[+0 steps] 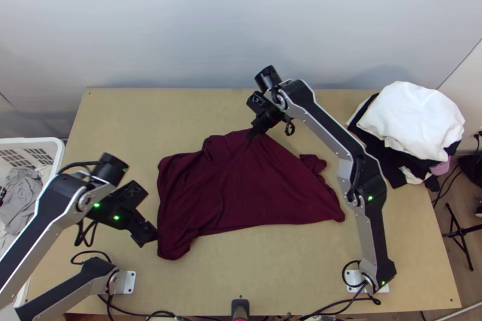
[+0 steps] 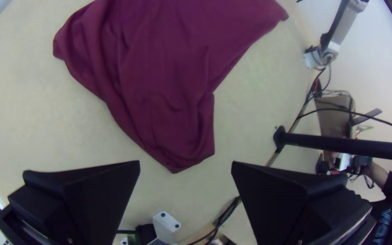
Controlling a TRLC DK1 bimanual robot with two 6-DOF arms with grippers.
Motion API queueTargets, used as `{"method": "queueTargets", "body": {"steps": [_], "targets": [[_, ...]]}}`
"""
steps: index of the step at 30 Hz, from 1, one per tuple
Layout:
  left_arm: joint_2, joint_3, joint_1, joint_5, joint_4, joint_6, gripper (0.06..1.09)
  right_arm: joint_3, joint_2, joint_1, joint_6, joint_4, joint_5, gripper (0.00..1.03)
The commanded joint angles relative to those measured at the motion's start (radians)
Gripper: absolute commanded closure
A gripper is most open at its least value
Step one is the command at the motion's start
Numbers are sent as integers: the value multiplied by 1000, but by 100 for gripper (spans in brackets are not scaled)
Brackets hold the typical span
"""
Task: Fold the t-shirt
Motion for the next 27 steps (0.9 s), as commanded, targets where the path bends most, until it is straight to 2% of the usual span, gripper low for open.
{"method": "queueTargets", "body": {"steps": [1,7,27], "targets": [[70,-34,-137,-198,15,10,11,16,-51,-38,0,-8,1,100],[128,-86,-259,-247,38,-5,11,47,-74,-67,3,-8,1,100],[331,-61,-378,-252,241,-128,11,56,-128,-165,10,-26,12,100]]}}
